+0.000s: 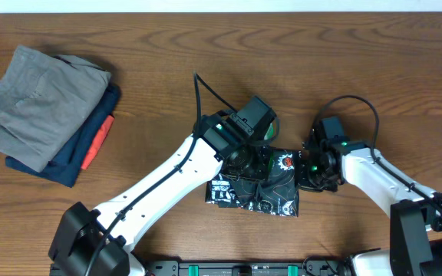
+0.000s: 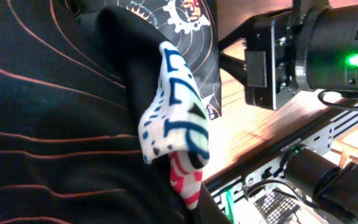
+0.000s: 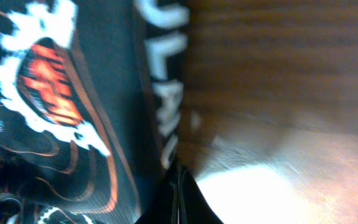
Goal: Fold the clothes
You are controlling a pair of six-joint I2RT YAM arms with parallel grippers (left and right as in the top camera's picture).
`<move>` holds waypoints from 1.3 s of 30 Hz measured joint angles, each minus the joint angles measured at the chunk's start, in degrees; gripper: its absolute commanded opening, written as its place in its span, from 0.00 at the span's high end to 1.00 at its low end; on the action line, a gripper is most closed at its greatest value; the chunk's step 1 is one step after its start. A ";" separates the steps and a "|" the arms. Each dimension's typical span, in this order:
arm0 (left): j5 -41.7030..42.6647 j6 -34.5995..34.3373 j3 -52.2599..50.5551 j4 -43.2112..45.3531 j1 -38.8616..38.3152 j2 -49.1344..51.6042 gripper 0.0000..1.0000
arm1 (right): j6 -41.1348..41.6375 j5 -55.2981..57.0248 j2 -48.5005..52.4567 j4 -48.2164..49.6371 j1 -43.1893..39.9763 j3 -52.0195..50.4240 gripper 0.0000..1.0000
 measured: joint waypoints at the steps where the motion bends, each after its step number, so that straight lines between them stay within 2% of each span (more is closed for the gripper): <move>1: -0.07 0.00 0.00 0.00 0.00 0.22 0.92 | 0.02 0.85 0.00 -1.07 -0.72 0.39 0.96; 7: -0.22 0.02 0.00 0.66 -0.07 3.19 0.92 | 0.00 4.92 -0.07 -7.21 -5.09 6.36 0.96; 15: -0.44 0.00 -0.02 7.13 -2.29 7.08 0.91 | -0.04 6.47 -0.46 -10.34 -7.39 11.93 0.96; 17: -0.46 0.35 -0.02 7.80 -3.06 7.52 0.63 | -0.04 6.54 -0.46 -10.64 -7.39 11.93 0.95; 18: -0.42 0.31 -0.02 7.98 -3.34 7.67 0.55 | -0.07 6.54 -0.46 -10.69 -7.39 11.93 0.93; 19: -0.37 0.07 -0.02 7.98 -3.67 7.82 0.50 | -0.07 6.54 -0.46 -10.71 -7.39 11.93 0.92; 22: 0.79 0.33 0.00 7.34 -3.91 7.89 0.44 | -0.26 6.64 -0.46 -10.49 -7.39 11.93 0.91; 28: 2.71 3.63 1.57 1.92 0.74 5.38 0.44 | -3.02 5.70 -0.46 -10.47 -7.39 13.94 0.91; 31: 0.66 4.90 2.95 0.28 6.36 0.63 0.44 | -8.35 0.50 -0.46 -10.75 -7.37 17.53 0.89; 33: -1.49 5.49 3.76 -1.07 10.56 -2.47 0.44 | -12.61 -4.57 -0.46 -11.26 -7.06 20.09 0.81; 35: -3.13 5.68 4.13 -1.73 14.58 -4.26 0.44 | -16.44 -8.66 -0.48 -11.72 -5.44 22.01 0.77; 39: -4.87 5.73 3.54 -1.92 19.78 -3.72 0.44 | -20.31 -10.69 -0.55 -11.89 1.51 22.34 0.65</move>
